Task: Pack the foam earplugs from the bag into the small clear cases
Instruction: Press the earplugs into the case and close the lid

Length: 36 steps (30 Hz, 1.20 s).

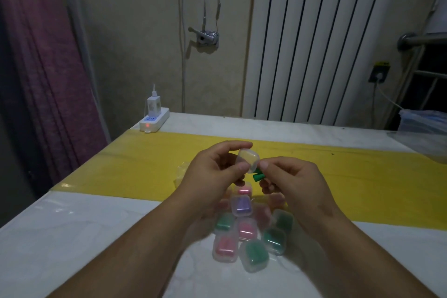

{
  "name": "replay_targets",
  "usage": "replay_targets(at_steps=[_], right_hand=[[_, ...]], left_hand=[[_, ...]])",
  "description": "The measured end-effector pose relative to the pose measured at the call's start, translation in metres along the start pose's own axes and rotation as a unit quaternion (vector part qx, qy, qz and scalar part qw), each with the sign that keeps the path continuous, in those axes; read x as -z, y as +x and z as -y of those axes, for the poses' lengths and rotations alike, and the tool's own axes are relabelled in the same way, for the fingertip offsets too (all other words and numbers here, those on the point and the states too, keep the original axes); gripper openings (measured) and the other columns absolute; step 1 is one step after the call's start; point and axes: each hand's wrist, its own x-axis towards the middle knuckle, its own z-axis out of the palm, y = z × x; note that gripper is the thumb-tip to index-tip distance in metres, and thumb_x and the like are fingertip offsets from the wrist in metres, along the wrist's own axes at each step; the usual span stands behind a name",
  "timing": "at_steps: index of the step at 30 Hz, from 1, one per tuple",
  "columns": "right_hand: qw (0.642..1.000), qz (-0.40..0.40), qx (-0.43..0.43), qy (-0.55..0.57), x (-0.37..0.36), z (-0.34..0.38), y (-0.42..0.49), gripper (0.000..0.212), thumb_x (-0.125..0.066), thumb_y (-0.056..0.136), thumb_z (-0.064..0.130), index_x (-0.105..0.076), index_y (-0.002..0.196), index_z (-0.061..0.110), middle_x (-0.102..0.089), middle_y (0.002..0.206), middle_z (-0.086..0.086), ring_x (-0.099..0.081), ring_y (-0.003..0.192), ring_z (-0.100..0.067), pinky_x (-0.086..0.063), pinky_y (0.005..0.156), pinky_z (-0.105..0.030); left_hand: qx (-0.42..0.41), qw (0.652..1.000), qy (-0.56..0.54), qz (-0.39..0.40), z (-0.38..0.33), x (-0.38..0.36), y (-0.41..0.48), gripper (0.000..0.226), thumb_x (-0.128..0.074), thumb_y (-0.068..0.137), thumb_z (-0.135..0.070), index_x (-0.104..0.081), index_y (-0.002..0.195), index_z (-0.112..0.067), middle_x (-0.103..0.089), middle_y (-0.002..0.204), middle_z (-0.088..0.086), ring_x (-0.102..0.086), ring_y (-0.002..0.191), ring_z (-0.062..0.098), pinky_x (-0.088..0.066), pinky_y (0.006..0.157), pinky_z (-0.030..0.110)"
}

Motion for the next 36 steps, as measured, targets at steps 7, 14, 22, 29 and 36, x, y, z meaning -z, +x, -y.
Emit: replay_targets(at_steps=[7,14,22,29,36], right_hand=[[0.995,-0.033,0.028,-0.087,-0.002,-0.004,0.003,0.005,-0.075,0.081,0.018,-0.078,0.082,0.022,-0.068,0.064,0.015,-0.058,0.058,-0.003,-0.056,0.069,-0.041],[0.995,-0.033,0.021,-0.092,-0.001,-0.005,0.003,0.008,-0.071,0.085,0.024,-0.078,0.082,0.025,-0.069,0.065,0.015,-0.058,0.058,-0.001,-0.056,0.070,-0.039],[0.999,-0.028,-0.023,-0.001,0.002,-0.003,0.004,0.033,-0.052,0.091,0.001,-0.078,0.079,0.017,-0.068,0.069,-0.005,-0.059,0.066,-0.019,-0.050,0.061,-0.039],[0.999,-0.027,-0.021,0.001,0.001,-0.004,0.004,0.035,-0.050,0.091,-0.002,-0.077,0.079,0.017,-0.068,0.067,-0.005,-0.060,0.065,-0.018,-0.051,0.061,-0.039],[0.999,-0.017,0.008,-0.029,0.001,-0.005,0.003,0.016,-0.065,0.090,0.017,-0.079,0.081,0.017,-0.066,0.061,0.004,-0.057,0.059,-0.007,-0.048,0.056,-0.030]], left_hand=[[-0.002,1.000,0.014,-0.002,-0.003,-0.003,-0.002,0.051,-0.064,0.086,0.008,-0.068,0.109,-0.037,-0.069,0.087,-0.002,-0.061,0.072,0.010,-0.053,0.069,0.019],[0.005,1.000,0.010,0.006,0.002,-0.005,-0.004,0.067,-0.067,0.082,0.012,-0.064,0.122,-0.042,-0.065,0.103,0.016,-0.061,0.085,0.015,-0.054,0.072,0.022],[0.039,0.999,0.009,-0.008,-0.003,-0.009,-0.006,0.047,-0.065,0.088,-0.001,-0.062,0.128,-0.024,-0.068,0.106,0.004,-0.066,0.071,-0.002,-0.050,0.061,0.011],[0.047,0.998,-0.050,0.006,-0.006,-0.010,-0.009,0.046,-0.063,0.089,-0.006,-0.062,0.127,-0.032,-0.067,0.093,0.002,-0.063,0.070,0.002,-0.050,0.064,0.014],[0.035,0.999,-0.034,0.021,-0.006,-0.009,-0.008,0.041,-0.058,0.091,0.007,-0.073,0.107,-0.028,-0.063,0.107,0.020,-0.064,0.083,0.013,-0.052,0.067,0.015]])
